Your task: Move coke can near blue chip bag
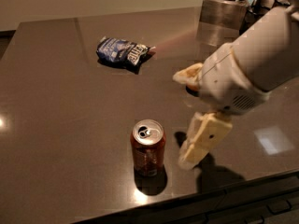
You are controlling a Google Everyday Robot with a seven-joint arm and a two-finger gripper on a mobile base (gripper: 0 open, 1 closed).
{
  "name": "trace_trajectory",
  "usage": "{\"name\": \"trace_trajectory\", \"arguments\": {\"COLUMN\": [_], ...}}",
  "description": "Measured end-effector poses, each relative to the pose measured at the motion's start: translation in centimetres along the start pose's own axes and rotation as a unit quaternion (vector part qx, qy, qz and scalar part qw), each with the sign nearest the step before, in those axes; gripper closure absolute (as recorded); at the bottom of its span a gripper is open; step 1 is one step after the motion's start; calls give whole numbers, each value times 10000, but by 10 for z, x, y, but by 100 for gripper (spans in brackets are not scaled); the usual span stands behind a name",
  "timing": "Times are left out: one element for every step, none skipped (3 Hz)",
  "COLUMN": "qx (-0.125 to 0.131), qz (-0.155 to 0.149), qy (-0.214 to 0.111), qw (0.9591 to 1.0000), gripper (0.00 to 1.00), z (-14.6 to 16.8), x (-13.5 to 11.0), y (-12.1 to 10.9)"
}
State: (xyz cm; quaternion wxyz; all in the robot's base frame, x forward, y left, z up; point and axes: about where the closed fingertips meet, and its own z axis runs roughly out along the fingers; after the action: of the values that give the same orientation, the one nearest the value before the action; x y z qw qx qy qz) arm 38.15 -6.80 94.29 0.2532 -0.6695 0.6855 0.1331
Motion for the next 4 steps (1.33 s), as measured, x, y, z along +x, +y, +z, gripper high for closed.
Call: {"name": "trace_trajectory", "arguments": {"qx": [-364, -618, -765, -890], "qz": [-291, -394, -392, -359], "qy": [-116, -106, -35, -26], "qw": [9988, 9973, 9963, 9954], "gripper": [0, 0, 0, 22], "z": [35, 56, 71, 72], "x": [-24, -32, -30, -26], "y": [19, 27, 27, 28]}}
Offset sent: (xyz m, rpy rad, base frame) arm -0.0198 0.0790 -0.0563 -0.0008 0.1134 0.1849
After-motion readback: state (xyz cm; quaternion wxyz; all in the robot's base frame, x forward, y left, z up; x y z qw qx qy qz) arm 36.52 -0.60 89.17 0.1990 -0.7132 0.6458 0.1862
